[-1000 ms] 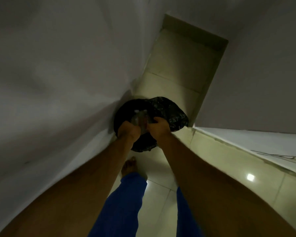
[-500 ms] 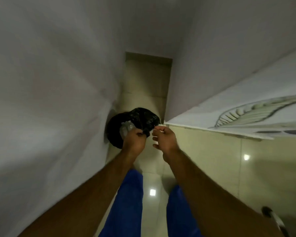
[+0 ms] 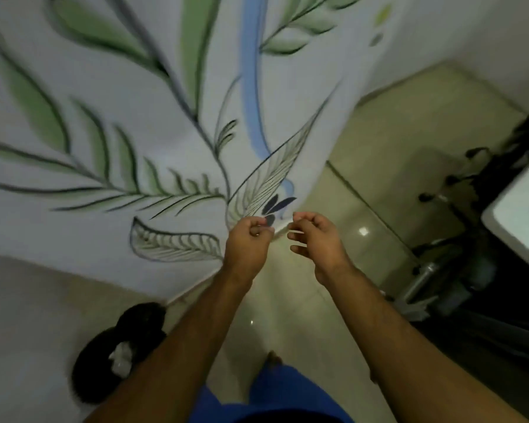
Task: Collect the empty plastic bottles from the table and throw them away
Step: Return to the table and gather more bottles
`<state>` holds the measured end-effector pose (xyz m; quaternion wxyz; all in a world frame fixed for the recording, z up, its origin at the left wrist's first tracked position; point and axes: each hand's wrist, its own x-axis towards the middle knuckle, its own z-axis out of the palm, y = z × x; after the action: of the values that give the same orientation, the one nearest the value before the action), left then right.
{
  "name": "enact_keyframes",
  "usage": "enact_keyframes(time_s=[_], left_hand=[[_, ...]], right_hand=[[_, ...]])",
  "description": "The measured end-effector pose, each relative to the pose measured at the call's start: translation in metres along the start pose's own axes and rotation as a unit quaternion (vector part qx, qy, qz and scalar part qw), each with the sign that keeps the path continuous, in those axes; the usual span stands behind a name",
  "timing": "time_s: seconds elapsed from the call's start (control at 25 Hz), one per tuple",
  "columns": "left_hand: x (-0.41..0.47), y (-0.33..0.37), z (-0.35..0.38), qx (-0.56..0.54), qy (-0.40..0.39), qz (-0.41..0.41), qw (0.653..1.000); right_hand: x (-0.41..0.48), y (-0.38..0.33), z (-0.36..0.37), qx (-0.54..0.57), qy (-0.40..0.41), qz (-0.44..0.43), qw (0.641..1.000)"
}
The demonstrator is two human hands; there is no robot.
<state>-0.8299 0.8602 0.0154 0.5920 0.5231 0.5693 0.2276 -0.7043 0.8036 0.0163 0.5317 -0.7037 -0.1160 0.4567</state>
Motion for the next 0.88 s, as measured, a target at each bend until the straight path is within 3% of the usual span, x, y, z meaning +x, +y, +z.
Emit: enact_keyframes(time_s=[0.4,0.68,0.88], left_hand=[[0.075,0.199,0.241,0.056,-0.218,0.168,0.96],[0.148,0.328,0.406,0.085,-0.354,0.241,0.9],[0.177,0.401,0.527,0.096,-0.409,0.283,0.862]], right_hand=[[0.086,-0.164,-0.231,0.108,0.186,-0.049,0.975],[0.152,-0.269,-0.344,0.149,0.312,-0.079,0.935],[0.189,-0.319,-0.425,0.163,0.381,-0.101,0.905]])
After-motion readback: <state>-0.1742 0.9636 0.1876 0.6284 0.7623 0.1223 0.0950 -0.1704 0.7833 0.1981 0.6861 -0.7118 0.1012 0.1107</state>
